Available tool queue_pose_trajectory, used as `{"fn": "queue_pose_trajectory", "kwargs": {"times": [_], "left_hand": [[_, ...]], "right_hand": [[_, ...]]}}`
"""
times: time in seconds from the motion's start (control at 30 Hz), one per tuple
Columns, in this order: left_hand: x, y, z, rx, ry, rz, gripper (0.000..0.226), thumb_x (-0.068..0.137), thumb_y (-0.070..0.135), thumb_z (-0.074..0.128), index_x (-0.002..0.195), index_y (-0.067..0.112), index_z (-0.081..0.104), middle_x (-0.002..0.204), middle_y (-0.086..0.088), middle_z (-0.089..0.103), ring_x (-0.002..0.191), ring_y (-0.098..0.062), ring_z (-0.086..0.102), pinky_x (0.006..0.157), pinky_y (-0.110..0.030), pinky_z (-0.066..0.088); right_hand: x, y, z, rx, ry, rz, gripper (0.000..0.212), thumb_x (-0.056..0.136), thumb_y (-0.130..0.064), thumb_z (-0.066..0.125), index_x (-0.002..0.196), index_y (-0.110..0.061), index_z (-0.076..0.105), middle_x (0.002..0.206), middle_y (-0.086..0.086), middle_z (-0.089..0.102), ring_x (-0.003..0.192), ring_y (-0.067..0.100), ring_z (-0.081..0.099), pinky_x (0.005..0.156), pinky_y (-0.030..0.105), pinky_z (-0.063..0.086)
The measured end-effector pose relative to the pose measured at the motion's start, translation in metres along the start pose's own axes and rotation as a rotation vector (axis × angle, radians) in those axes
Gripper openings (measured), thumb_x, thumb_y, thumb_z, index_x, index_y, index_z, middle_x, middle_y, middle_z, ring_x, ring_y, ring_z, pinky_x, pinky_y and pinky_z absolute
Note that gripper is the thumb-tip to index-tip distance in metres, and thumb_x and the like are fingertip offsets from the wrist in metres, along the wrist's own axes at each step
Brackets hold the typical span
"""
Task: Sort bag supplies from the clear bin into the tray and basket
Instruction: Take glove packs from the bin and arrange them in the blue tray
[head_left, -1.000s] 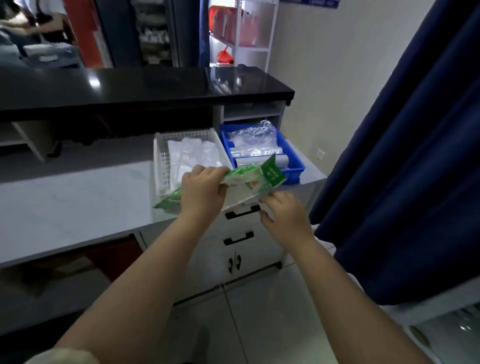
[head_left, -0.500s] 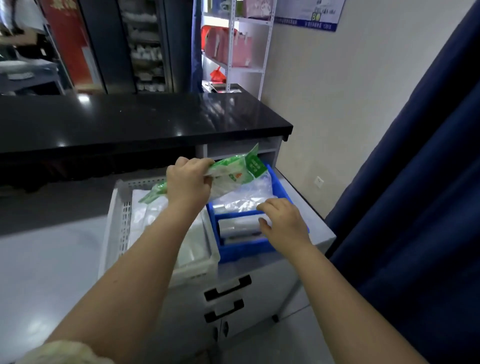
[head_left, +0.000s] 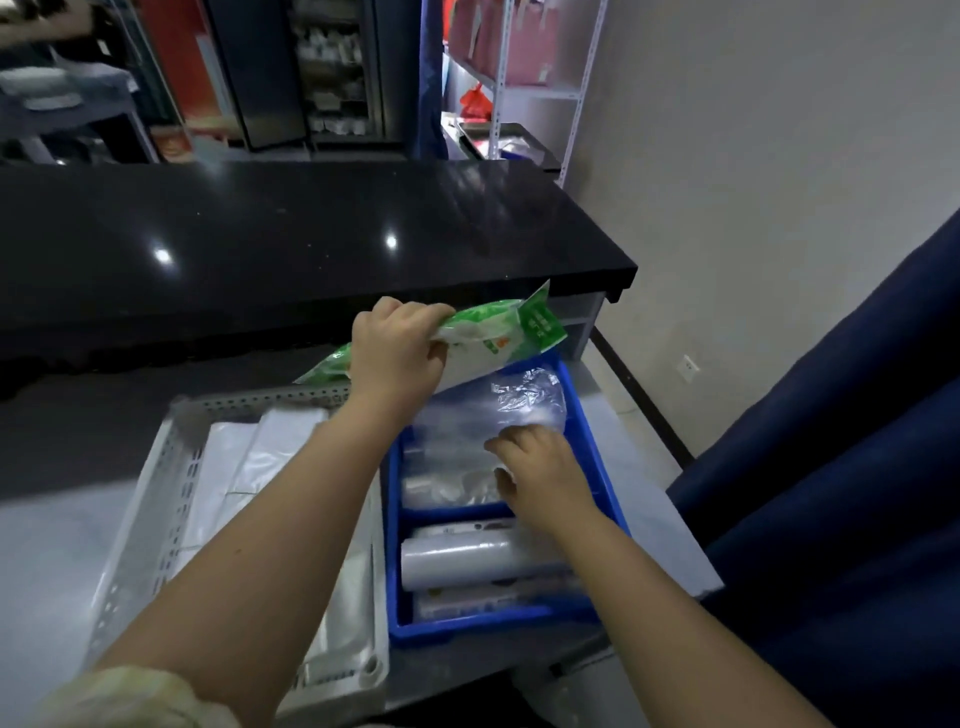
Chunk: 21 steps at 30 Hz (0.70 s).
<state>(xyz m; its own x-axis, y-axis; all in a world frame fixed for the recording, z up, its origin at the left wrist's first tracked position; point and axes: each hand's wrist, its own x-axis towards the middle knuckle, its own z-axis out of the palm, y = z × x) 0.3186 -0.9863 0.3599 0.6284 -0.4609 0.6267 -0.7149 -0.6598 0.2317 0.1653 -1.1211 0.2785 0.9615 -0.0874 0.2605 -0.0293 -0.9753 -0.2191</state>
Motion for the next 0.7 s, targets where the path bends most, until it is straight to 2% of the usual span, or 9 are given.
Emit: {"fn": "queue_pose_trajectory", "kwargs": {"times": [0.13,0.23,0.3,0.4,0.47,0.5,0.57,0.63,0.7], "left_hand": [[0.012,0.004,0.008,0.029,0.068,-0.027,0.038,0.067,0.009,0.072,0.104,0.017,0.072,0.089,0.000,0.073,0.081,-0.031,0.058,0.065,-0.036,0.038],[0.019,0.006,0.011,0.079,0.084,-0.058,0.038,0.068,0.009,0.072,0.105,0.017,0.072,0.089,0.000,0.073,0.081,-0.030,0.058,0.066,-0.037,0.040],[0.022,0.008,0.014,0.105,0.065,-0.065,0.038,0.069,0.011,0.073,0.106,0.019,0.071,0.091,0.002,0.073,0.083,-0.028,0.058,0.067,-0.035,0.037],[0.020,0.012,0.020,0.113,0.050,-0.078,0.040,0.068,0.009,0.073,0.107,0.018,0.071,0.092,0.002,0.073,0.082,-0.028,0.058,0.066,-0.036,0.040],[0.017,0.015,0.025,0.116,0.053,-0.102,0.042,0.066,0.007,0.072,0.106,0.017,0.071,0.092,0.001,0.073,0.081,-0.029,0.058,0.066,-0.038,0.043],[0.015,0.016,0.026,0.117,0.054,-0.110,0.043,0.065,0.006,0.072,0.106,0.017,0.071,0.092,0.001,0.073,0.081,-0.029,0.058,0.066,-0.038,0.043],[0.013,0.016,0.029,0.113,0.054,-0.104,0.044,0.064,0.004,0.071,0.106,0.017,0.072,0.092,0.001,0.073,0.081,-0.029,0.058,0.065,-0.039,0.043],[0.011,0.016,0.032,0.113,0.046,-0.090,0.045,0.064,0.004,0.070,0.106,0.017,0.071,0.092,0.002,0.073,0.081,-0.028,0.058,0.064,-0.038,0.042],[0.011,0.017,0.034,0.113,0.043,-0.079,0.044,0.064,0.004,0.071,0.107,0.017,0.071,0.093,0.003,0.072,0.081,-0.028,0.058,0.065,-0.038,0.040]], "right_hand": [[0.024,0.024,0.013,0.007,-0.058,-0.069,0.047,0.069,-0.003,0.071,0.115,-0.008,0.064,0.122,0.021,0.060,0.108,0.040,0.055,0.087,0.050,0.048],[0.049,0.043,0.015,-0.030,-0.086,-0.118,0.058,0.073,-0.012,0.071,0.128,-0.012,0.055,0.136,0.020,0.049,0.122,0.041,0.044,0.098,0.050,0.040],[0.065,0.054,0.019,-0.084,-0.146,-0.161,0.063,0.082,-0.028,0.065,0.140,-0.017,0.042,0.149,0.016,0.034,0.136,0.037,0.028,0.108,0.050,0.026],[0.077,0.064,0.031,-0.197,-0.376,-0.158,0.073,0.092,-0.052,0.041,0.150,-0.025,0.006,0.159,0.007,0.001,0.143,0.035,-0.010,0.112,0.057,-0.010],[0.078,0.066,0.037,-0.223,-0.446,-0.170,0.071,0.094,-0.055,0.032,0.149,-0.029,-0.003,0.159,0.006,0.005,0.142,0.035,-0.017,0.104,0.058,-0.024],[0.076,0.068,0.038,-0.193,-0.433,-0.169,0.068,0.094,-0.051,0.034,0.149,-0.029,0.002,0.155,0.008,0.016,0.142,0.035,-0.012,0.104,0.058,-0.024],[0.072,0.071,0.038,-0.106,-0.356,-0.182,0.061,0.092,-0.036,0.045,0.146,-0.029,0.019,0.144,0.008,0.038,0.140,0.036,0.008,0.109,0.058,-0.014],[0.065,0.071,0.036,-0.037,-0.281,-0.248,0.055,0.086,-0.023,0.053,0.138,-0.029,0.038,0.133,0.004,0.053,0.129,0.034,0.030,0.110,0.055,0.006],[0.054,0.070,0.036,0.060,-0.180,-0.362,0.052,0.077,-0.011,0.064,0.126,-0.026,0.055,0.115,0.004,0.066,0.111,0.033,0.050,0.099,0.050,0.031]]}}
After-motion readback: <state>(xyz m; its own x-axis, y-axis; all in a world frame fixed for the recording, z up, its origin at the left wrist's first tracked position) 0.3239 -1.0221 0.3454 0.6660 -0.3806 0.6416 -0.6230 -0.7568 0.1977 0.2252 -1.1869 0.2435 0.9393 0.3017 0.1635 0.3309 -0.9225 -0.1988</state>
